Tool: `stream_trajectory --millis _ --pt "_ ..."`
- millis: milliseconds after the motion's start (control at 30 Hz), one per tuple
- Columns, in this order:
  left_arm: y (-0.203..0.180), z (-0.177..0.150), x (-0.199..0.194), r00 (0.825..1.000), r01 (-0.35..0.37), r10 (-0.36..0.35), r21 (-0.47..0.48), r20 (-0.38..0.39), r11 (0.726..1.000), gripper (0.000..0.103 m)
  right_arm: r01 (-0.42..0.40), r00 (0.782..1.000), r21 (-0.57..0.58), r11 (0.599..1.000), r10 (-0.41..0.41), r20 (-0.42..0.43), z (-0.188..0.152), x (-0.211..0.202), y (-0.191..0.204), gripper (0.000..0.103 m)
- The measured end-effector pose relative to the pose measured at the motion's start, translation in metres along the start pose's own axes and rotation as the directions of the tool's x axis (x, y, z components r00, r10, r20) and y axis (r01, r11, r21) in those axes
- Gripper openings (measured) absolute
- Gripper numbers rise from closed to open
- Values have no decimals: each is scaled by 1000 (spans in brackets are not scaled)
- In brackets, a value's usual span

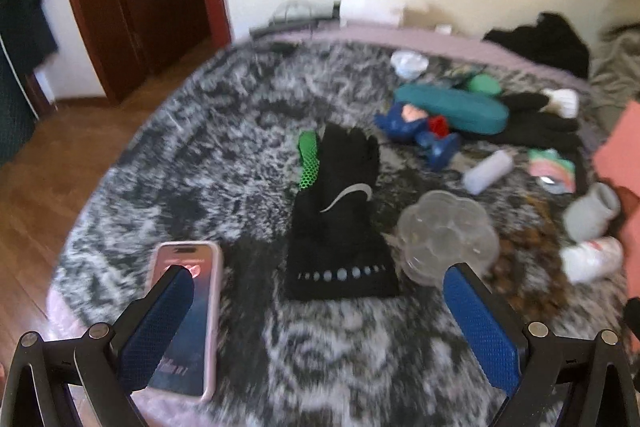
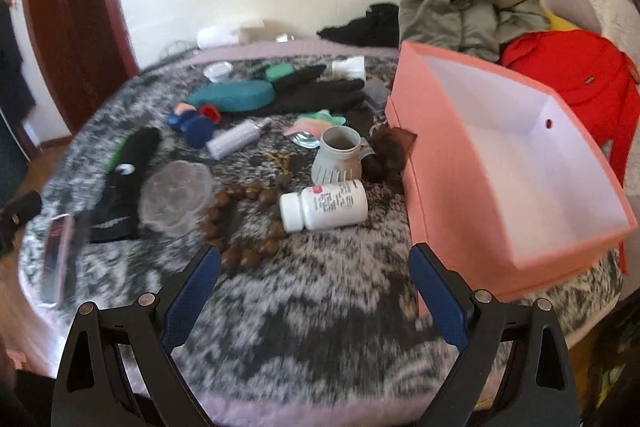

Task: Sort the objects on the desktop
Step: 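Grasp the white pill bottle with the right tool while the left grasps the black glove, then carry the pill bottle and glove into the pink box and release both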

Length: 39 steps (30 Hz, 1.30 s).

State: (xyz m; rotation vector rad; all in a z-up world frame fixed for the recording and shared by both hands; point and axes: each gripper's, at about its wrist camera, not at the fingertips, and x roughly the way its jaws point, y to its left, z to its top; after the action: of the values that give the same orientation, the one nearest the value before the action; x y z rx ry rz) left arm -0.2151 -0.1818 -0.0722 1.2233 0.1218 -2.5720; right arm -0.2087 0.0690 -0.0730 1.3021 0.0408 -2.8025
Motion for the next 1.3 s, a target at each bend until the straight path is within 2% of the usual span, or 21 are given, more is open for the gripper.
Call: stream_trajectory --millis 133,200,333,400,467,500,567,600,633,700,767,867,967,1100,1200,1300 --pt "-8 15 56 996 -37 38 14 -76 999 103 17 997 -14 1000 -18 -70 13 54 -7 97" --pt "-13 19 83 993 -23 25 15 -120 1000 103 8 995 -20 1000 -10 -102 16 77 -8 97" --pt "-22 20 119 985 -31 38 41 -171 999 103 15 987 -46 999 -22 -158 21 118 -9 97" --pt "-24 19 135 980 -50 59 52 -192 997 103 -5 987 -34 999 -1 -163 23 129 -11 97" --pt "-21 18 148 974 -61 67 34 -215 998 103 -35 988 -16 999 32 -151 25 136 -13 91" --pt "-17 18 153 972 -60 62 15 -226 998 103 -57 989 -21 998 53 -141 26 137 -13 84" --pt "-9 17 159 968 -33 25 -27 -248 999 91 -62 990 -30 998 58 -125 27 136 -13 84" --pt "-6 18 156 969 -16 3 -51 -248 999 74 -71 990 -29 997 67 -126 26 135 -14 84" --pt "-3 18 152 969 -3 -16 -74 -246 997 47 -81 988 -22 996 77 -130 26 134 -15 84" --pt "2 19 142 969 16 -41 -102 -245 995 19 -104 986 0 995 103 -131 25 125 -18 84" --pt "12 16 125 966 58 -96 -158 -239 986 18 -129 984 21 991 130 -125 25 114 -21 84" --pt "21 11 97 970 79 -118 -185 -213 980 17 -149 984 24 989 151 -96 25 87 -22 84" --pt "21 5 52 982 90 -114 -156 -149 984 17 -174 983 25 984 175 -59 26 54 -22 84" --pt "20 -1 -6 987 127 -137 -123 -79 984 17 -204 979 18 979 204 9 23 2 -19 84" --pt "9 -1 -42 986 159 -163 -81 -34 984 17 -226 973 12 974 225 59 20 -37 -17 84" --pt "-13 -3 -88 977 211 -211 -13 16 977 17 -237 965 -6 972 236 117 14 -79 -18 84"
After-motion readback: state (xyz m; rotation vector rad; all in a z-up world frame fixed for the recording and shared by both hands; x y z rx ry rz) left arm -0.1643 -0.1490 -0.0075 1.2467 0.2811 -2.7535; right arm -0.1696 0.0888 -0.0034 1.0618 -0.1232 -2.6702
